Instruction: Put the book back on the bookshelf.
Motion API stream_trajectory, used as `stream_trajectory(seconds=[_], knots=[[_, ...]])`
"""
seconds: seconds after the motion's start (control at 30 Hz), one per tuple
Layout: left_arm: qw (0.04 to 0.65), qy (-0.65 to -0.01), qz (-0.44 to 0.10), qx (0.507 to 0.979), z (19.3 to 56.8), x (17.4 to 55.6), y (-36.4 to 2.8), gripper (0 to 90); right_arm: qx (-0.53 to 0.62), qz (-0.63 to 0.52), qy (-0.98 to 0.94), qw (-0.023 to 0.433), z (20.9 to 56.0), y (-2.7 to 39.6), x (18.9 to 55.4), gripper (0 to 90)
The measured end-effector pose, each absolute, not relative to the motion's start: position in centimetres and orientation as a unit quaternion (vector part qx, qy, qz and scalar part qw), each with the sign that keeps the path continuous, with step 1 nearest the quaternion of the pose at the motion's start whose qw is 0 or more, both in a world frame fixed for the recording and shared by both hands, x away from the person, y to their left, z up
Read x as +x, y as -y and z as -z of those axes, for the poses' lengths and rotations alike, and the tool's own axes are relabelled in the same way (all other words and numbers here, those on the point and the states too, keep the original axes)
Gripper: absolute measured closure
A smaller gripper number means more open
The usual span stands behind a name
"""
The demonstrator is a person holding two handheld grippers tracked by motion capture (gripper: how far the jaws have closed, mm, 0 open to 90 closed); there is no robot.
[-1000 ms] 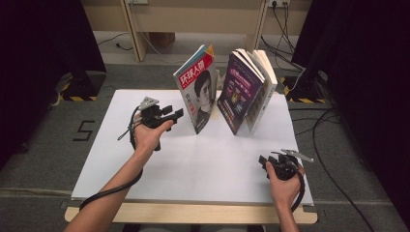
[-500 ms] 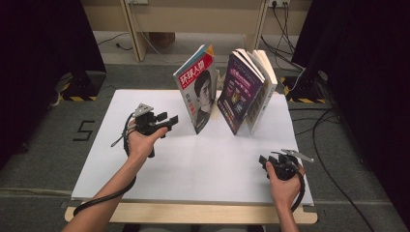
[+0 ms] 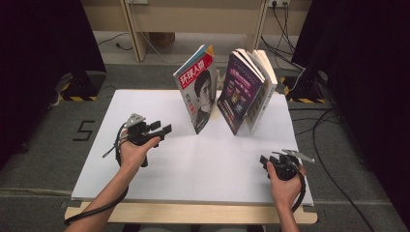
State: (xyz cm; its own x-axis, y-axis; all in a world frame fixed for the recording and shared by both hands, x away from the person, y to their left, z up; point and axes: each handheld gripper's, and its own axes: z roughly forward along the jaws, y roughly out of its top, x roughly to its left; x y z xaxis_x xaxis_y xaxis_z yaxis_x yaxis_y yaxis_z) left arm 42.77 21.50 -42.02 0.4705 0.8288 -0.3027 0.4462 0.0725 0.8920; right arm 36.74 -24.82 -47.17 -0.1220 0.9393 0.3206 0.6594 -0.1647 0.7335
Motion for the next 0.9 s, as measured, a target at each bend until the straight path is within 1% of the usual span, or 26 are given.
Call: stream_trajectory(seconds=[0.9], knots=[[0.538,-0.505,-0.175,0.652,44.9,38.6,-25.5,41.8,0.642,-0.413,-0.624,0.166,47.1,24.6,36.6,55.7]])
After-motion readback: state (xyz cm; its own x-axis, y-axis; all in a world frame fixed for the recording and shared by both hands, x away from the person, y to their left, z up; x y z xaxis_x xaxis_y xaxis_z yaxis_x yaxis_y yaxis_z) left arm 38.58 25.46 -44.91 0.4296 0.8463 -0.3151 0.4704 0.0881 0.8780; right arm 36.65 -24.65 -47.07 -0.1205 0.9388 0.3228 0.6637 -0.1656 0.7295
